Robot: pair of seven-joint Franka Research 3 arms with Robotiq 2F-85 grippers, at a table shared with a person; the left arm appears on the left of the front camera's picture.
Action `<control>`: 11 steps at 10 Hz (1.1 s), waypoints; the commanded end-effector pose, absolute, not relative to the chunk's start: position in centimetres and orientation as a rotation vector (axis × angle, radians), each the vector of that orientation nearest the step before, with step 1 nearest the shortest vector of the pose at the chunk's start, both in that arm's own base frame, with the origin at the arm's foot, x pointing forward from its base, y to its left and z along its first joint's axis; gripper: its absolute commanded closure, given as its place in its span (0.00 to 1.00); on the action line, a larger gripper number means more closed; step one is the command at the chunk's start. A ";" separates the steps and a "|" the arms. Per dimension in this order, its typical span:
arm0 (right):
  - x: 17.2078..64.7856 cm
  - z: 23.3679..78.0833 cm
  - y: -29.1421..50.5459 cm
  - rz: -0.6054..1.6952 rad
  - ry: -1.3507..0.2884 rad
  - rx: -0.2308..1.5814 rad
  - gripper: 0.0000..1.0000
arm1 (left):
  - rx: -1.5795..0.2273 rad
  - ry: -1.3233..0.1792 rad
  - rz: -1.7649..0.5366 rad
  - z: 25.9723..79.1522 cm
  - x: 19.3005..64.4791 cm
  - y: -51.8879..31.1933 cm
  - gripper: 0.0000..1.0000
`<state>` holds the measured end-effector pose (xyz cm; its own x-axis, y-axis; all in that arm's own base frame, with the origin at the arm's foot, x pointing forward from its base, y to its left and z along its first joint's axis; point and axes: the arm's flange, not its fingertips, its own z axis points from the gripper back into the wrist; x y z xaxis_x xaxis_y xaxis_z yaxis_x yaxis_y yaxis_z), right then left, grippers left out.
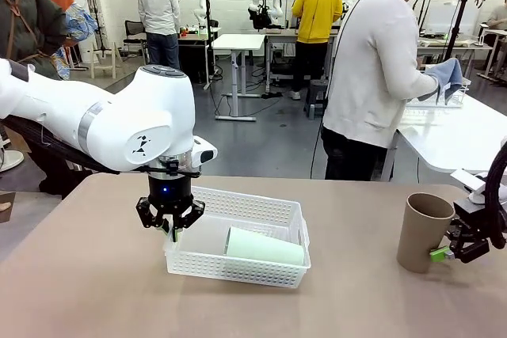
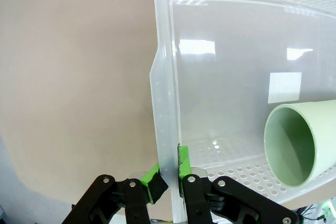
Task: Clean and organize the cups into the basket.
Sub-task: Pick up the Reusable plastic cup from the right side of the table and stack it inside the Organizing basket in the center of the table.
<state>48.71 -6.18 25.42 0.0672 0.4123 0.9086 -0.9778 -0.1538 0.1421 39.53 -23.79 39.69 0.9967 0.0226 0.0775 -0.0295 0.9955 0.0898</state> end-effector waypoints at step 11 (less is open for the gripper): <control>40.5 38.7 -3.3 1.291 -0.712 1.075 0.37 | 0.092 -0.084 0.048 39.8 39.5 -24.1 1.00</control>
